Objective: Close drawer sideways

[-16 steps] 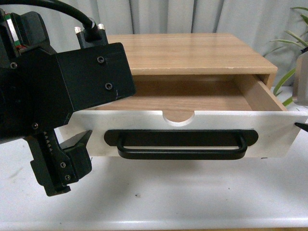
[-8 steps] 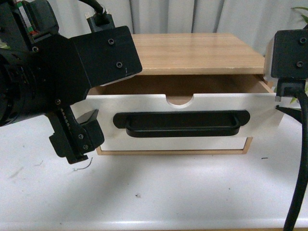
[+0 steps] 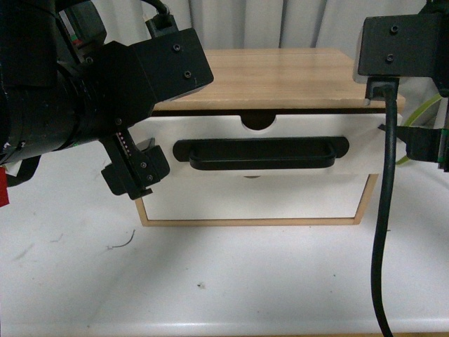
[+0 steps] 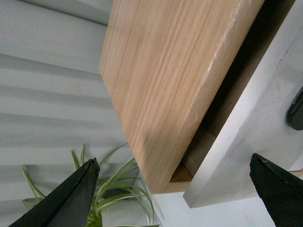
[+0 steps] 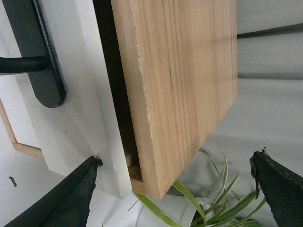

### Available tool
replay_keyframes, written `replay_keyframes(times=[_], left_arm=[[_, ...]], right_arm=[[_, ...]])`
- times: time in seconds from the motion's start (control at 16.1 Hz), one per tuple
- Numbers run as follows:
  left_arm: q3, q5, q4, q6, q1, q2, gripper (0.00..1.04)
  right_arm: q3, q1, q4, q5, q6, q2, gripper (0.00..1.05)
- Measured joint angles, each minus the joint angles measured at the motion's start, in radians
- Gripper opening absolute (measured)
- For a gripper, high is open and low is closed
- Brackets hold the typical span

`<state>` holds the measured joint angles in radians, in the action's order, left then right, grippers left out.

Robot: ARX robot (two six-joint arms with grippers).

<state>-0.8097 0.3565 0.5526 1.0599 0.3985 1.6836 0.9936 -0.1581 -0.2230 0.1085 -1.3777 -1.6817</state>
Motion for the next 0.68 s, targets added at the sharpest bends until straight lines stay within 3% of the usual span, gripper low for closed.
replay_keyframes(times=[0.56,0.68], left_arm=[[-0.057,0.019,0.078,-0.055,0.0,0.087,0.98],[0.055,-0.017,-0.038,-0.143,0.031,-0.068,0.98]], right_arm=[[0.056,-0.011,-0.053,-0.007,0.054,-0.066,0.98],[-0.071,-0.012,-0.084,0.018,0.164,0.033,0.98]])
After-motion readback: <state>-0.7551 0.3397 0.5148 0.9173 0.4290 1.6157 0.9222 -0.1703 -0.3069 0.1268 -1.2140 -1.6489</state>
